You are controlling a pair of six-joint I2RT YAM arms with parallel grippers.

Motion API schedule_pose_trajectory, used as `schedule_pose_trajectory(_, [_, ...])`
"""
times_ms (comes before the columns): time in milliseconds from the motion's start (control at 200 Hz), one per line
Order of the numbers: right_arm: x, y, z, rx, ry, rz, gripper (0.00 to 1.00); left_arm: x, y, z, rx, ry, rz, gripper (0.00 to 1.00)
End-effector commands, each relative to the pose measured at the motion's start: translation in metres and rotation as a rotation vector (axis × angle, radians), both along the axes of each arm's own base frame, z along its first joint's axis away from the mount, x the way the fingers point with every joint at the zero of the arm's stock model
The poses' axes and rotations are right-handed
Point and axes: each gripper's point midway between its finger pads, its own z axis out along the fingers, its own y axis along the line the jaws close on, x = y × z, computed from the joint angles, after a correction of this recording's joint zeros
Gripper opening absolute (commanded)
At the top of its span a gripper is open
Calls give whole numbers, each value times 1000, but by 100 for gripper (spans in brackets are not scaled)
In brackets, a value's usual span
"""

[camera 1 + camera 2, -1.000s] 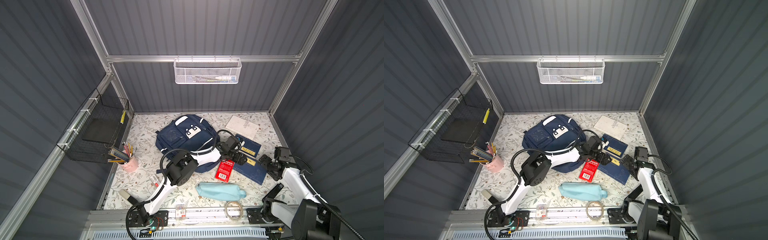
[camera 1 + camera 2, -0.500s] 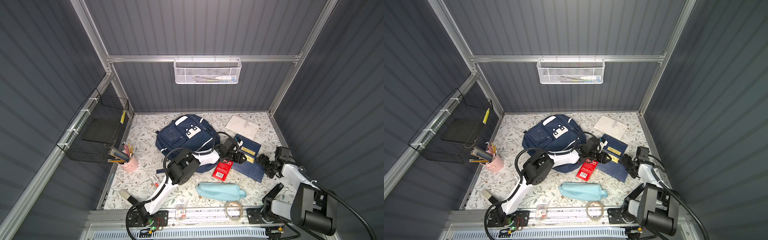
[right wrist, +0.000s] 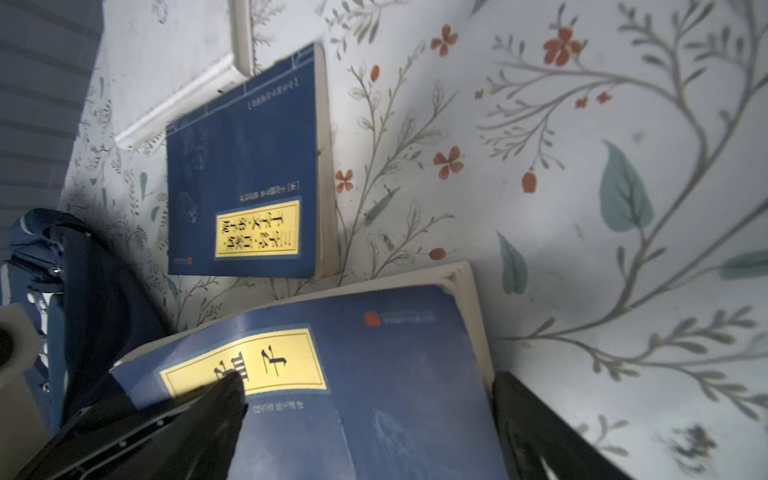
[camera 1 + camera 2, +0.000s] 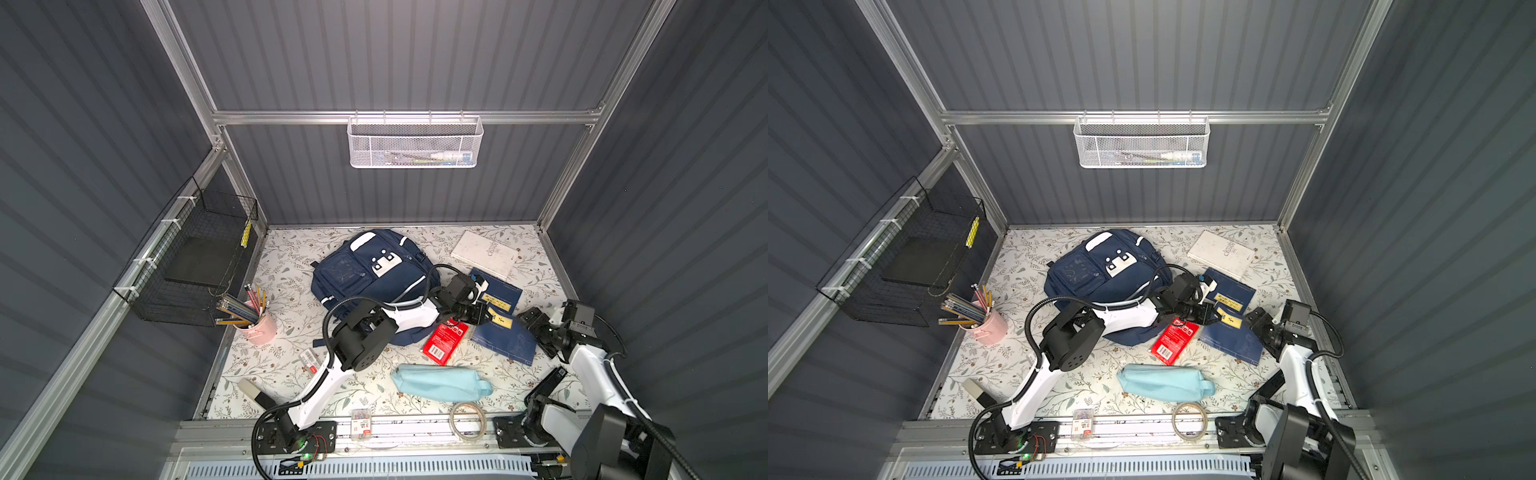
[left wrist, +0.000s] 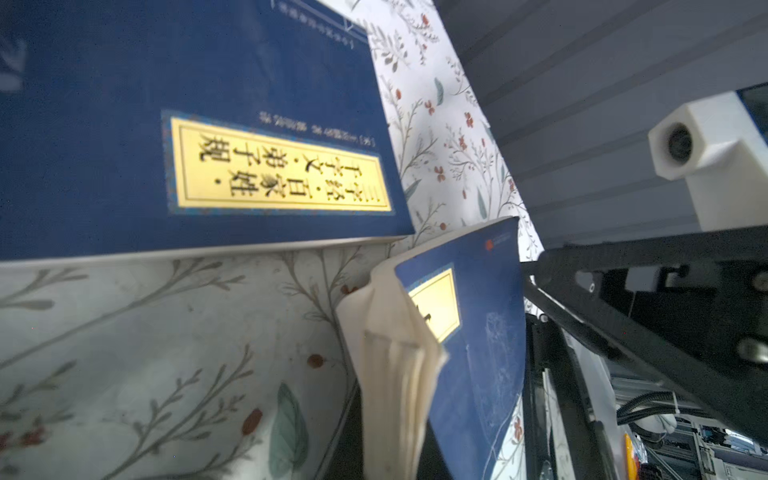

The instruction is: Pack the student bag

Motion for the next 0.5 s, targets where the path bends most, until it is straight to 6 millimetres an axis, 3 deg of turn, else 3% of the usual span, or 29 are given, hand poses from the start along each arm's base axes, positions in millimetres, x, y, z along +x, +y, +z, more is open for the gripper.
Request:
schedule_pose_trajectory(0, [10, -9, 38, -94, -122, 0, 94, -7, -6, 77, -96, -111, -61, 0])
schedule_pose_trajectory(190, [16, -12, 79, -191, -247, 34, 95, 24, 42, 140, -131, -249, -58, 0])
schedule_pose_trajectory(300, [32, 16, 110, -125, -421, 183, 92, 30, 72, 170, -147, -334, -145, 0])
schedule_pose_trajectory(395, [43, 46, 146, -51, -596, 334, 91, 25, 100, 174, -74, -408, -274, 0])
schedule_pose_trajectory(495, [48, 70, 173, -40, -681, 469, 91, 17, 130, 157, 49, -474, -391, 0])
